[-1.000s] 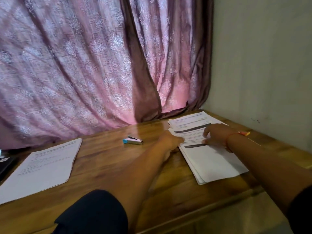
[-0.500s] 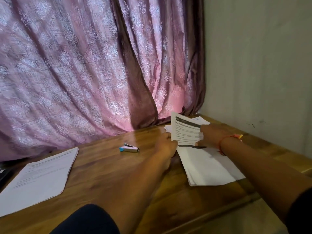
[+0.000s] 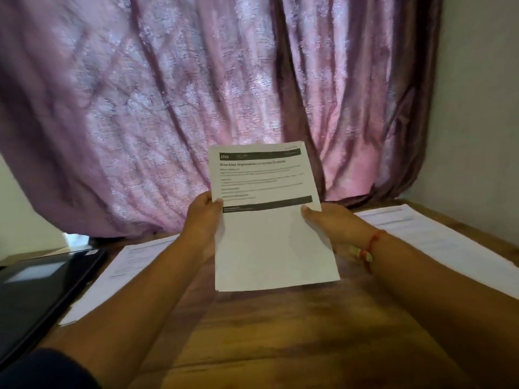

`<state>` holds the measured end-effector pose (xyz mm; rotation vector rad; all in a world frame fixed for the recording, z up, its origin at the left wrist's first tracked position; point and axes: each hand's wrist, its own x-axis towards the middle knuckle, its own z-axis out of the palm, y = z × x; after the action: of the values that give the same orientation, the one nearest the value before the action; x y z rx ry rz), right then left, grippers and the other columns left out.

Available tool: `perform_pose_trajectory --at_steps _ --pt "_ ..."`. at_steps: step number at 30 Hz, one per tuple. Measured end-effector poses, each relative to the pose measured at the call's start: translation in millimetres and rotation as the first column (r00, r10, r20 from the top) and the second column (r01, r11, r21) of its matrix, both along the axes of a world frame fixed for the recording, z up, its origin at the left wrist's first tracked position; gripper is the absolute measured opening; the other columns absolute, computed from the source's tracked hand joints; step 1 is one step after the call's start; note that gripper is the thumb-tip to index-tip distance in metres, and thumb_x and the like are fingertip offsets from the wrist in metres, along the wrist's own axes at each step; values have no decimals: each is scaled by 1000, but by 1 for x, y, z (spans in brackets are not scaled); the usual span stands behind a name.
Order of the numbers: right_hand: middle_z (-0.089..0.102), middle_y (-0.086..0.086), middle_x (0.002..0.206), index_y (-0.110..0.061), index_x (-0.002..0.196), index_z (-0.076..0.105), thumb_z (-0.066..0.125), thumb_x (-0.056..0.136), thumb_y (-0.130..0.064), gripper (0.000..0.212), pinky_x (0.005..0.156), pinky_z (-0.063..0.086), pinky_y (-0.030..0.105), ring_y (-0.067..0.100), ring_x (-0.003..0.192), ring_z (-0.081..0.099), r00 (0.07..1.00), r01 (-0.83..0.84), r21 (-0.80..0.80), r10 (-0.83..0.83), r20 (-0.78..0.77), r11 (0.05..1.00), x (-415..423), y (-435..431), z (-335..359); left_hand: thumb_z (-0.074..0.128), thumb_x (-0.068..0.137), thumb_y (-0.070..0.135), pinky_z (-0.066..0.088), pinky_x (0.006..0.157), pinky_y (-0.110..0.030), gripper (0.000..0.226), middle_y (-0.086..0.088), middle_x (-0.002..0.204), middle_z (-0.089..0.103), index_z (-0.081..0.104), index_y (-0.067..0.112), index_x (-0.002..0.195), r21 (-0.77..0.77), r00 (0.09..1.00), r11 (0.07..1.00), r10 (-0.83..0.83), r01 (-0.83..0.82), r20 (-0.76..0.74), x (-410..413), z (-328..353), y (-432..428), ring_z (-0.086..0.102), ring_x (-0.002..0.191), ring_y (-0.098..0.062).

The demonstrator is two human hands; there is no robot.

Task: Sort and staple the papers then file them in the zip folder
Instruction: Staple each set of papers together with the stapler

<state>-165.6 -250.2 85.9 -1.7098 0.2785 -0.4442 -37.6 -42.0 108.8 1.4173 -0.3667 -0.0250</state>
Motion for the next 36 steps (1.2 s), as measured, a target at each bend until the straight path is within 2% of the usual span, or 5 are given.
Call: perform_pose_trajectory --at_steps 3,12,19,33,36 --pt "67 -7 96 -16 113 65 52 102 -22 18 52 45 7 1 79 62 995 22 -74 -15 99 997 36 34 -7 50 105 12 57 95 -52 23 -5 113 76 65 16 121 -40 999 999 11 -10 31 23 3 37 72 105 -29" --pt "68 -5 116 -20 123 59 55 99 -29 25 86 57 32 15 105 66 944 69 -61 -45 325 996 116 90 -25 64 99 27 52 100 -56 31 -2 122 73 63 24 130 58 991 996 -74 68 115 76 -22 100 69 113 -29" --pt "63 -8 127 -26 137 50 49 101 -28 36 97 53 46 16 116 61 977 -38 -190 76 198 981 131 90 -69 65 96 30 49 106 -52 45 3 130 69 54 28 140 120 987 985 -136 125 86 89 -78 117 65 120 -21" --pt "60 -5 131 -21 139 50 46 103 -21 37 108 44 38 13 122 55 977 -67 -294 122 173 954 133 88 -72 75 88 30 56 98 -45 50 0 125 70 56 26 134 64 991 989 -135 136 -11 91 -82 121 67 115 -22" --pt "59 -1 133 -18 137 51 47 102 -25 35 106 42 34 18 122 54 993 -97 -367 114 25 925 132 86 -76 71 88 39 58 82 -28 48 5 121 68 54 30 132 305 992 949 -106 82 63 85 -84 125 65 112 -18"
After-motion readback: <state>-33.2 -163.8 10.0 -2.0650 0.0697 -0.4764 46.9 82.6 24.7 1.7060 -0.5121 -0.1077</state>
